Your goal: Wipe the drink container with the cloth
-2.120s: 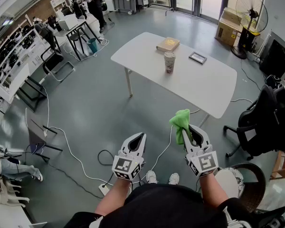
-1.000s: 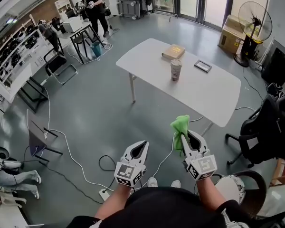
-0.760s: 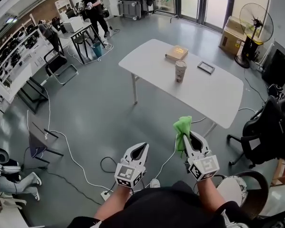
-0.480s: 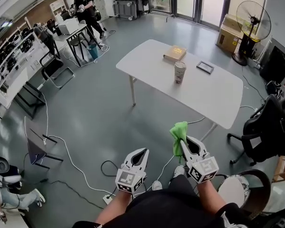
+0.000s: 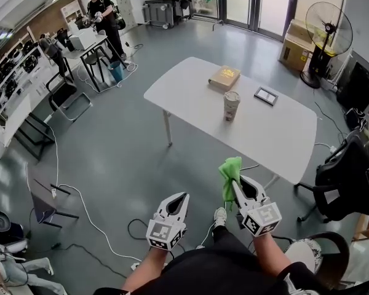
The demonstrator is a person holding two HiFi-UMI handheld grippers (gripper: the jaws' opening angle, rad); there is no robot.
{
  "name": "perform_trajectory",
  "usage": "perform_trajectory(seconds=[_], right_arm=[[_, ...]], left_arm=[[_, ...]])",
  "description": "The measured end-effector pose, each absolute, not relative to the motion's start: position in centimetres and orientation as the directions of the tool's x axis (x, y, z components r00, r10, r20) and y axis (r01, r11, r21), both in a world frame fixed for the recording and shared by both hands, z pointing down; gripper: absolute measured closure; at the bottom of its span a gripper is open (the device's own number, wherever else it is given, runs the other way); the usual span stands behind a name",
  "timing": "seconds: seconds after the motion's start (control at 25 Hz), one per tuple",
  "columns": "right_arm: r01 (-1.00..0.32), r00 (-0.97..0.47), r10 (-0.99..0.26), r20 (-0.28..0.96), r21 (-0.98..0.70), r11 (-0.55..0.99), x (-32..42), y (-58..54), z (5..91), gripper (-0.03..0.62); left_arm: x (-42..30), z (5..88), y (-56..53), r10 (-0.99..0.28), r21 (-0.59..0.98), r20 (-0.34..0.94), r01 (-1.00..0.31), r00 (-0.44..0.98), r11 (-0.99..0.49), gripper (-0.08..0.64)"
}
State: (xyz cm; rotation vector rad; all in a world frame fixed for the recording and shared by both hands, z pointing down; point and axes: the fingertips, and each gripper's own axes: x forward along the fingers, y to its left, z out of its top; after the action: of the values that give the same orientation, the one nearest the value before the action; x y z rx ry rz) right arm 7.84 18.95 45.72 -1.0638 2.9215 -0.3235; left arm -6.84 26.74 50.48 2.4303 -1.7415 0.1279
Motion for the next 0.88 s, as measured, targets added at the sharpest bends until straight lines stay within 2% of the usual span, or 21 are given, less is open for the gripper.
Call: perform_trajectory(seconds=[0.32, 0.88], right_arm=[[-0.632, -0.772, -0.632, 0.068, -0.186, 0.752, 7.6, 8.6, 45.3, 0.514], [-0.605, -0.794, -0.601, 0.089, -0.214, 0.767, 9.3, -5.6, 45.9, 0.514]], left_arm=[[-8.9, 49.6, 16.6, -0.945, 0.054, 0.165, -0.959, 0.283, -0.278, 0.548], [-6.1, 49.0, 1.8, -0.936, 0.029, 0.169, -0.951, 0.309, -0.308, 0.548]])
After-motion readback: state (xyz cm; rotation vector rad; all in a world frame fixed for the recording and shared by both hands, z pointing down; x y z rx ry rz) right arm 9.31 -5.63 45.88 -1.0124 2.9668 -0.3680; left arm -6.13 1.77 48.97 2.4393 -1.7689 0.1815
